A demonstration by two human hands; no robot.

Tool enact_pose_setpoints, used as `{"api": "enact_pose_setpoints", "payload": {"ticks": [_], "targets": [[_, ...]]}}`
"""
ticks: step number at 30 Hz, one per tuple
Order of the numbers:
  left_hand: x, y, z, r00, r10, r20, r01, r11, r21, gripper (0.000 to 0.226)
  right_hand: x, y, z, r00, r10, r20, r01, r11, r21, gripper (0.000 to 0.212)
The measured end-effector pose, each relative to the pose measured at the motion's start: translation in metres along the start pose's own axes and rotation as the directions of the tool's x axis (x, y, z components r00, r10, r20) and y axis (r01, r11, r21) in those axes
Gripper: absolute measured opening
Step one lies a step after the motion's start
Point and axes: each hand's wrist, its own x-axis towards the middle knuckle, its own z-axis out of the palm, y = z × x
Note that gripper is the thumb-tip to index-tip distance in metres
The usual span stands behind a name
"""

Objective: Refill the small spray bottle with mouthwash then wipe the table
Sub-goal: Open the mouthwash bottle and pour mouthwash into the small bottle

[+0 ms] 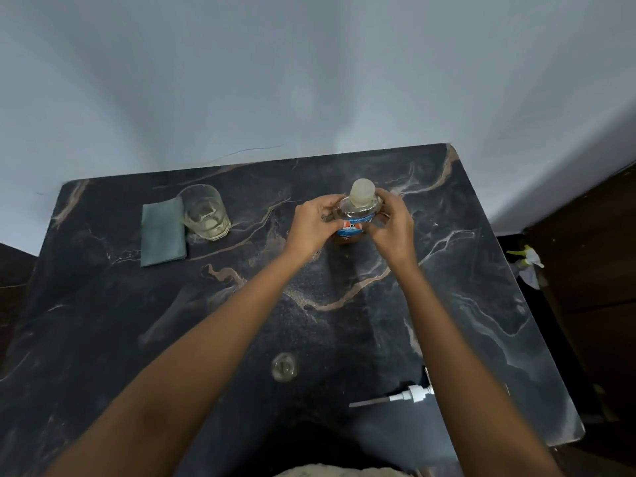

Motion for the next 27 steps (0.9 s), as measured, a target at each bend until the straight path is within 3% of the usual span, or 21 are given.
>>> {"api": "enact_pose_setpoints", "payload": {"ticks": [13,27], "targets": [[-0.115,0.019,0.009,0.984,-0.164,0.064,0.169,0.983,-0.066,0.045,-0.118,-0.013,-0.037,0.997,-0.073,-0.008,0.072,0.996,-0.056,0.057],[-0.187,0.005,0.042,0.967,-0.235,0.099,0.242,0.968,-0.062,0.044,-0.193,0.010,-0.056,0.998,0.009,0.064,-0.001,0.993,-0.117,0.051]]}}
